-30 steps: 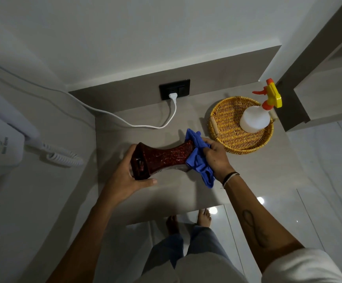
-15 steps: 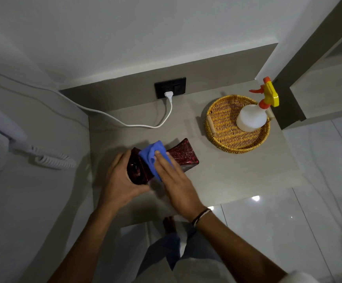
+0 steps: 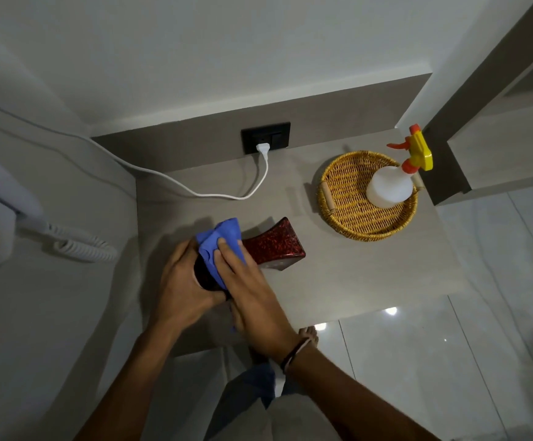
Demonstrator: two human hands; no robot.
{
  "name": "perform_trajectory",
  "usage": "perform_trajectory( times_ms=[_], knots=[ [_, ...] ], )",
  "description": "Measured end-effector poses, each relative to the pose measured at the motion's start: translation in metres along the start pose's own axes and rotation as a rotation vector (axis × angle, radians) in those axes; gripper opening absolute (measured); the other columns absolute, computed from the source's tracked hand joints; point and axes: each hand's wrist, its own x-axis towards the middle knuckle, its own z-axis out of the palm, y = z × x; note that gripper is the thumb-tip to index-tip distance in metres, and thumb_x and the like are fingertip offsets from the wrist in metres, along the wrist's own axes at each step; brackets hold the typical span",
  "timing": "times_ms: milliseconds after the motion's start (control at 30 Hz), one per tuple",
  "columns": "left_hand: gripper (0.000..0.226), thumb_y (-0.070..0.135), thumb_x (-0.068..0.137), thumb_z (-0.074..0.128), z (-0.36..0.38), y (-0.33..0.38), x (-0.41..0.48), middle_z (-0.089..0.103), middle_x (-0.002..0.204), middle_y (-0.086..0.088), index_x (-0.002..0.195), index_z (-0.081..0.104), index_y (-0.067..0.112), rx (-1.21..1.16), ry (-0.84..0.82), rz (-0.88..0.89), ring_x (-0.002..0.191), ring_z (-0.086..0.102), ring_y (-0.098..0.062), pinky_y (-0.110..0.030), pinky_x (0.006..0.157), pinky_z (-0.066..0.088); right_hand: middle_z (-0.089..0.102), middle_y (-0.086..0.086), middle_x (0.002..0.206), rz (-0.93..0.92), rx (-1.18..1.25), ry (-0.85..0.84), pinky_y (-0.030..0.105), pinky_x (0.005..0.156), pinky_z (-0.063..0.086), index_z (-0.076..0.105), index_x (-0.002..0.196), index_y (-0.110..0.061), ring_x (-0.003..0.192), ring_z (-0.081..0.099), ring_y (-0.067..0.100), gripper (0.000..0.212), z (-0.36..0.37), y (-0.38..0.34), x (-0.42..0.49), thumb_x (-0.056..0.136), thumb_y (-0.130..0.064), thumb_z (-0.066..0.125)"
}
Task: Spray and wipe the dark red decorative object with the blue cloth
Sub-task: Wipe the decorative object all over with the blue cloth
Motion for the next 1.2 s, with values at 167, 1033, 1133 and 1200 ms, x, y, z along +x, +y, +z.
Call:
perform_trajectory(
  times_ms=[167, 1033, 1133, 1200],
  knots=[
    [0.125, 0.029, 0.048, 0.099, 0.002, -0.008, -0.007, 0.055, 0.153, -0.008, 0.16, 0.051, 0.004, 0.1, 0.009, -0.057, 0.134, 0.059, -0.028, -0.03, 0.105, 0.045, 0.028, 0.013, 0.171, 0.134, -0.359, -0.095, 0.057, 0.112, 0.054, 0.042, 0.159, -0.002, 0.16, 0.027, 0.043, 0.077, -0.057, 0.079, -0.003, 0.089, 0.016, 0.069],
    [0.068, 0.043, 0.05, 0.088, -0.006, 0.006, 0.024, 0.073, 0.114, 0.009, 0.117, 0.072, 0.038, -0.08, -0.02, -0.043, 0.098, 0.072, -0.007, -0.028, 0.077, 0.059, 0.051, 0.018, 0.159, 0.586, 0.064, 0.2, 0.059, 0.123, 0.041, 0.048, 0.154, -0.001, 0.147, 0.05, 0.036, 0.064, -0.09, 0.123, -0.014, 0.096, 0.023, 0.048],
    [0.055, 0.045, 0.054, 0.093, -0.008, 0.003, 0.028, 0.085, 0.103, 0.012, 0.107, 0.078, 0.048, -0.243, -0.047, -0.157, 0.097, 0.08, -0.009, -0.036, 0.086, 0.064, 0.065, 0.001, 0.138, 0.752, 0.476, 0.267, 0.054, 0.12, 0.046, 0.057, 0.147, -0.01, 0.127, 0.064, 0.024, 0.059, -0.087, 0.107, -0.004, 0.099, 0.021, 0.039],
    [0.067, 0.055, 0.056, 0.093, -0.01, 0.004, 0.031, 0.085, 0.107, 0.014, 0.12, 0.075, 0.047, -0.256, -0.07, -0.204, 0.104, 0.081, -0.013, -0.036, 0.089, 0.062, 0.07, 0.013, 0.134, 0.821, 0.623, 0.268, 0.058, 0.114, 0.051, 0.061, 0.141, -0.015, 0.124, 0.067, 0.038, 0.059, -0.084, 0.096, 0.004, 0.101, 0.019, 0.037]
  ],
)
